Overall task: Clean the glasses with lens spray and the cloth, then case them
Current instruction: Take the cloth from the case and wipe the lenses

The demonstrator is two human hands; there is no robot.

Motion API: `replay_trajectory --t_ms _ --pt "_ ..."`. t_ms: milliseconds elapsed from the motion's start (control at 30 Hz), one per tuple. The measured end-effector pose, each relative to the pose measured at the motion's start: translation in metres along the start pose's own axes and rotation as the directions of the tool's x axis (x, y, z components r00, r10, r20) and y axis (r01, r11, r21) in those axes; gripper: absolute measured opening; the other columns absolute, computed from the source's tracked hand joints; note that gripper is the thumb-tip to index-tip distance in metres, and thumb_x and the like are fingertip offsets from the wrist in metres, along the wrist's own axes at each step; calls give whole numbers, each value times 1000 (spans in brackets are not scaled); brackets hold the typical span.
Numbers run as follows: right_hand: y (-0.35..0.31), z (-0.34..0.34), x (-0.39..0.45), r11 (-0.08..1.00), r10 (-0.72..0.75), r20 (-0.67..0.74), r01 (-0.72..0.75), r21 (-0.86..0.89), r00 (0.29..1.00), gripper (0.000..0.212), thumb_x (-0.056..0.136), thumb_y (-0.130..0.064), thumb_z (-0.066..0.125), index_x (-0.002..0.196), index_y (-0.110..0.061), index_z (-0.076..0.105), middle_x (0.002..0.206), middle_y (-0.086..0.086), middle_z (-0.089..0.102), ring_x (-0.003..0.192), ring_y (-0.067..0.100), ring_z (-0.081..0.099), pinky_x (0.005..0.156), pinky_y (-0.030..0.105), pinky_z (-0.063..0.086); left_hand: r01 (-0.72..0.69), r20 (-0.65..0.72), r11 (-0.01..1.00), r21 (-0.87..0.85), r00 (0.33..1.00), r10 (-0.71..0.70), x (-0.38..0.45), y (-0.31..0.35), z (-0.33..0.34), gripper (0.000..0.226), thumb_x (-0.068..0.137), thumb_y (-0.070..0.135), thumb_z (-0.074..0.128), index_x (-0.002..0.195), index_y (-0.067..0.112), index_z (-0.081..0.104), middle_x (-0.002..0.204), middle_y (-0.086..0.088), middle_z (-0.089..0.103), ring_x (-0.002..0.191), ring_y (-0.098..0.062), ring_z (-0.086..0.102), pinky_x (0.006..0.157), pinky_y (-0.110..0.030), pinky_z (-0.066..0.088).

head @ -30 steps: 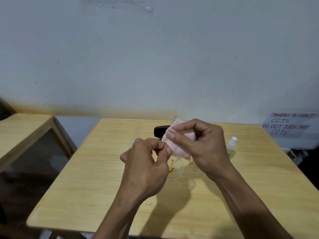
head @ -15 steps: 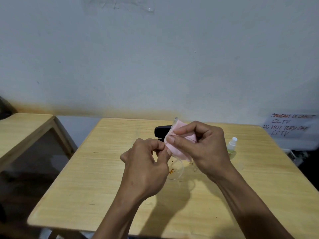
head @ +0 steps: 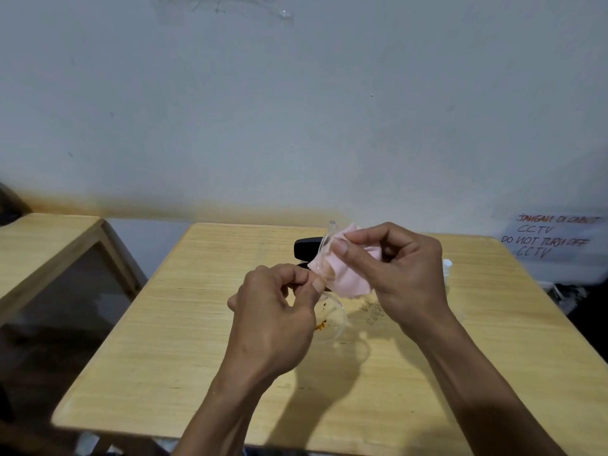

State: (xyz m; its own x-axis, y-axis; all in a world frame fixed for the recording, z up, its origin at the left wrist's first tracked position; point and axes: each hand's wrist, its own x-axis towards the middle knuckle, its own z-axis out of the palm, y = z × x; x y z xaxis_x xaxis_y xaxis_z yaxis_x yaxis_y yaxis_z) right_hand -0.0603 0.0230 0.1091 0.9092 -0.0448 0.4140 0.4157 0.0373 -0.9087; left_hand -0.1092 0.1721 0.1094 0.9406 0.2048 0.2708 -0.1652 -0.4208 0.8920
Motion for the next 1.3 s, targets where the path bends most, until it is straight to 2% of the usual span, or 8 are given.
replay_trajectory --t_ms 200,367,433,667,733,867,1067,1300 --pt "4 -2 -11 1000 -14 46 14 2 999 11 70 -11 84 78 -13 76 73 -5 78 68 8 74 64 19 55 38 -17 999 -17 999 -38 5 2 1 12 76 43 63 74 36 71 60 4 64 59 -6 44 92 -57 45" --pt "5 6 -13 996 3 34 -6 89 999 13 67 -7 84 73 -10 73 69 -3 77 65 9 73 62 20 56 -6 -34 997 82 999 9 2 4 2 18 86 32 70 70 25 70 77 23 61 74 4 51 84 -20 32" --pt "4 9 -12 993 12 31 -16 114 999 14 68 -2 85 72 -8 73 70 0 77 67 14 75 62 22 56 -30 -26 988 150 999 34 1 4 2 22 88 33 68 68 23 70 73 10 59 79 7 49 77 -6 21" --pt "-5 19 0 983 46 -58 -35 180 997 13 70 -1 85 72 -10 75 70 -1 77 67 14 73 65 27 57 -32 -11 983 181 999 35 -1 3 1 20 88 33 67 70 27 70 71 11 56 81 -4 47 78 -2 19" --pt "-7 19 4 979 70 -67 -56 197 995 13 70 -6 86 71 -14 75 70 -3 76 68 15 72 67 31 57 -26 -32 994 111 999 30 -1 3 2 19 86 33 69 68 27 68 73 19 61 74 -4 48 86 -10 26" --pt "-9 13 6 985 67 -69 -55 162 995 13 71 -10 85 70 -18 75 69 -4 76 63 12 68 62 26 54 -41 -39 999 8 998 42 1 7 1 9 77 38 61 81 32 67 66 20 63 69 -3 47 91 -53 44" --pt "-6 6 -6 989 83 -98 -70 128 992 12 67 -18 85 73 -16 75 67 -5 75 62 11 68 60 23 54 10 -49 996 -91 999 -14 6 3 7 24 76 45 64 73 23 73 66 7 66 66 -9 48 75 -68 52" --pt "-1 10 -17 995 75 -80 -69 75 994 13 71 -8 85 73 -14 74 59 -6 72 51 4 64 53 17 51 47 -69 991 -122 996 -56 11 0 8 22 71 51 65 75 31 73 55 11 56 60 -20 47 79 -70 50"
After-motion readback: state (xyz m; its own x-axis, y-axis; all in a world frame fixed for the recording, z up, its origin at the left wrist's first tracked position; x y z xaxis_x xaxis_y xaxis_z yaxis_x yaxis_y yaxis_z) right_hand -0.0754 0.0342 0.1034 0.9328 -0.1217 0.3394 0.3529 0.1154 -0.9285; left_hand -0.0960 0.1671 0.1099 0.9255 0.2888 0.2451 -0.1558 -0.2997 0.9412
